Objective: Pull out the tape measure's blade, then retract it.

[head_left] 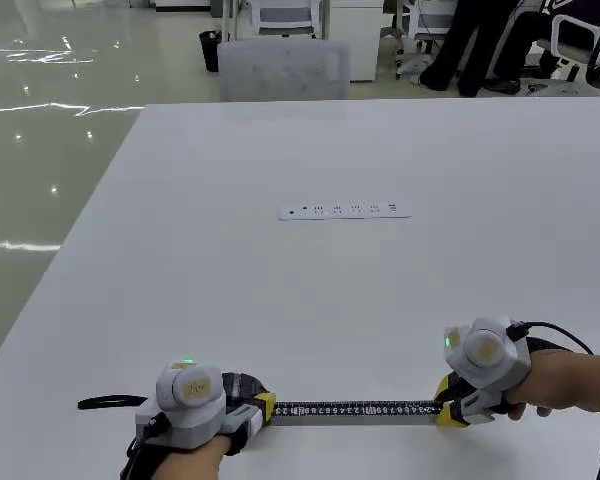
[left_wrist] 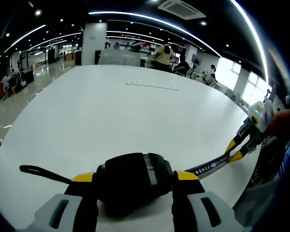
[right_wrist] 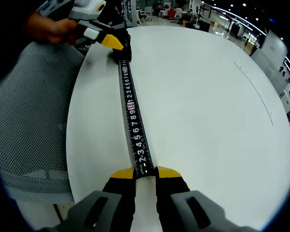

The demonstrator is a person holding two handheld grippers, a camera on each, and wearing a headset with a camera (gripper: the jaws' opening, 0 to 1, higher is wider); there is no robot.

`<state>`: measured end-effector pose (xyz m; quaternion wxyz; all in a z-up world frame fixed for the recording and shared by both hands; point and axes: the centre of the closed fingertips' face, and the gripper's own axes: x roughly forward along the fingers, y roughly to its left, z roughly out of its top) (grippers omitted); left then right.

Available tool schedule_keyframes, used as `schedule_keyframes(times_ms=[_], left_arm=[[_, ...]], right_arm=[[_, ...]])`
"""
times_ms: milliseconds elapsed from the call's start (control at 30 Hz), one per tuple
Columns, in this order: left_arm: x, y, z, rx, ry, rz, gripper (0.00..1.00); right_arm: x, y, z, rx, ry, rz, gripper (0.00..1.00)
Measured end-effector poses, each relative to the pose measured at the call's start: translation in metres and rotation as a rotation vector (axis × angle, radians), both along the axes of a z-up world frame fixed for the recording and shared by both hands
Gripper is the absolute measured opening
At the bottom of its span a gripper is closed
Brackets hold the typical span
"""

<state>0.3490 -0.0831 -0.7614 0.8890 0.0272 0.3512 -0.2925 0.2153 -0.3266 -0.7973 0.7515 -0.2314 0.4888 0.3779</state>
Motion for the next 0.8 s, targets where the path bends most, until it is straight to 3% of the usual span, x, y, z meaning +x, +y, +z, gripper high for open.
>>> schedule_keyframes(times_ms=[233, 500, 633, 800], left_arm=[[0.0, 0.0, 0.0, -0.007, 0.003, -0.006, 0.58], [0.001, 0.0, 0.001, -0.009, 0.02, -0.012, 0.57], [0.001, 0.0, 0.001, -0.012, 0.031, -0.043, 0.57], [0.0, 0.0, 0.0, -0.01, 0.035, -0.045, 0.57]], right_arm=[[0.0, 0.001, 0.0, 0.004, 0.007, -0.003, 0.14], [0.004, -0.001, 0.0, 0.004, -0.024, 0.028, 0.14], [0.007, 0.009, 0.006, 0.066, -0.02, 0.011, 0.14], [0.01, 0.015, 0.003, 0.06, -0.018, 0.021, 0.14]])
